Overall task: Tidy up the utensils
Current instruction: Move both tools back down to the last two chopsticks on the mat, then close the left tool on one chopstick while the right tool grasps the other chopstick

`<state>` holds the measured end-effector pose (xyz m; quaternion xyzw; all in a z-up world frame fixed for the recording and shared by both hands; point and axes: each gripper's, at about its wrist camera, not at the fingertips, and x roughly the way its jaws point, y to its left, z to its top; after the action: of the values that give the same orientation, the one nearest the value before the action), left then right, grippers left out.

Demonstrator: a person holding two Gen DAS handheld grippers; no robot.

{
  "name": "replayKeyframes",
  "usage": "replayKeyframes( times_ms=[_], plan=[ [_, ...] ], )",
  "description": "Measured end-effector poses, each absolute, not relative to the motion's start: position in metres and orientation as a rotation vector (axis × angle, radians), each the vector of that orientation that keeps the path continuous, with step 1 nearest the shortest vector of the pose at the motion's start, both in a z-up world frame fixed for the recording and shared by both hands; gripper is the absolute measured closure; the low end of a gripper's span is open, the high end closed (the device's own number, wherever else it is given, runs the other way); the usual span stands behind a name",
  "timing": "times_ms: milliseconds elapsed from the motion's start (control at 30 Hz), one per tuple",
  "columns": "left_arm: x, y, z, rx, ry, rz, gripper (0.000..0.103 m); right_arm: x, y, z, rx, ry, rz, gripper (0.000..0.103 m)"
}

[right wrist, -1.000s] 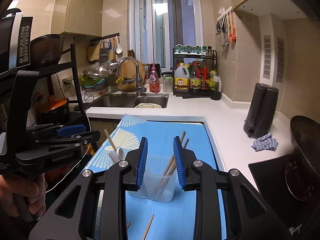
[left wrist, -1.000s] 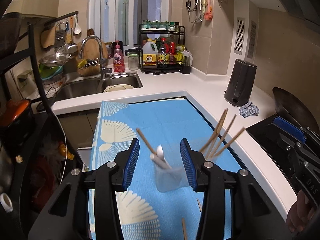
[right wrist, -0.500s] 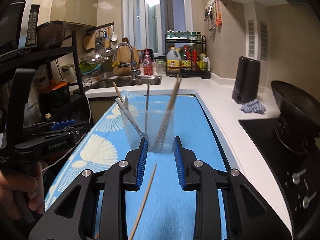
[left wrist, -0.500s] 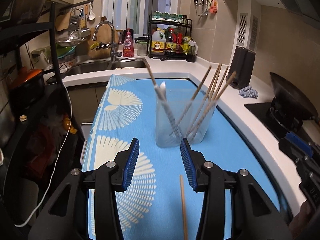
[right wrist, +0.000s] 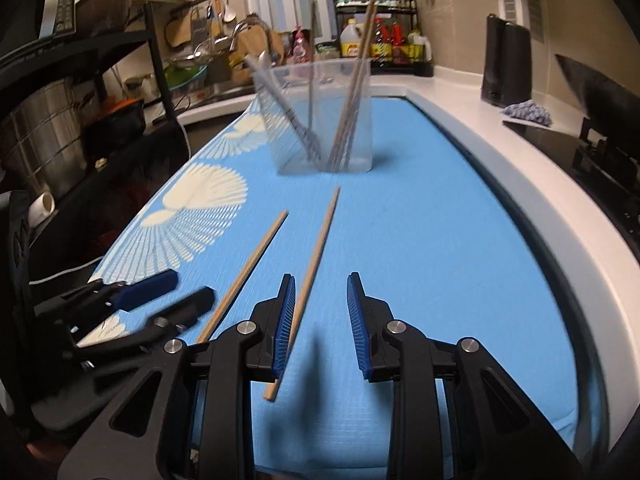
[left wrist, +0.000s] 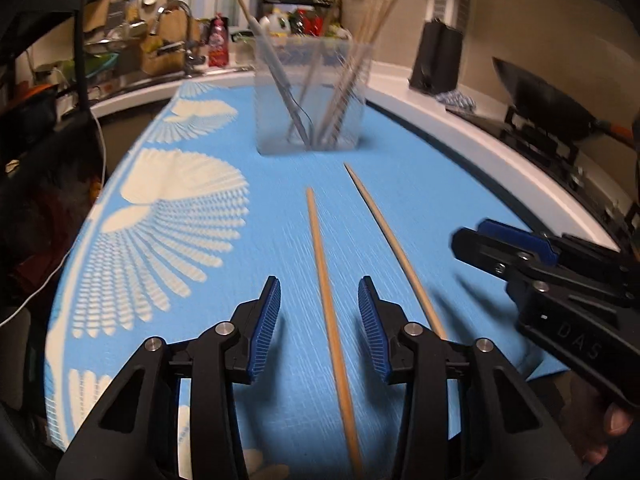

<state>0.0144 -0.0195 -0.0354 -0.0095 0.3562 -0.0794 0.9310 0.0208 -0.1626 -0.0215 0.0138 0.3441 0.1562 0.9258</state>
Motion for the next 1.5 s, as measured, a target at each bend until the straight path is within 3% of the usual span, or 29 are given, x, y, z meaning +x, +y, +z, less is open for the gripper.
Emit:
replayKeyframes(
  times_ms=[167, 567, 733, 833, 1000, 1200, 1333, 1400, 1500],
  plan=[
    [0.021, -0.016, -0.051, -0.028, 0.784, -0.142, 0.096, 0.024, -0.151, -0.031, 0.014, 0.733, 0.344, 0.075],
    [0.049, 0.004, -0.051, -0.123, 0.799, -0.045, 0.096, 0.035, -0.15, -0.052, -0.016, 0.812, 0.323, 0.077],
    [0.052, 0.0, -0.053, -0.123, 0.793, -0.063, 0.095, 0.036, -0.154, -0.05, -0.024, 0.804, 0.31, 0.09],
    [0.047, -0.006, -0.053, -0.082, 0.779, -0.07, 0.088, 0.039, -0.162, -0.05, -0.015, 0.796, 0.268, 0.094],
    [0.028, -0.009, -0.053, -0.028, 0.758, -0.077, 0.075, 0.043, -0.18, -0.055, 0.008, 0.8, 0.217, 0.09],
    [0.008, -0.007, -0.053, -0.011, 0.747, -0.053, 0.074, 0.033, -0.193, -0.061, 0.003, 0.778, 0.226, 0.085],
    [0.003, -0.009, -0.054, 0.005, 0.73, -0.037, 0.075, 0.032, -0.195, -0.062, -0.024, 0.766, 0.249, 0.083],
    [0.003, -0.012, -0.054, 0.006, 0.727, -0.05, 0.094, 0.031, -0.194, -0.062, -0.032, 0.764, 0.261, 0.082],
    [0.003, -0.015, -0.053, 0.006, 0.716, -0.051, 0.096, 0.028, -0.19, -0.062, -0.042, 0.76, 0.288, 0.082]
  ],
)
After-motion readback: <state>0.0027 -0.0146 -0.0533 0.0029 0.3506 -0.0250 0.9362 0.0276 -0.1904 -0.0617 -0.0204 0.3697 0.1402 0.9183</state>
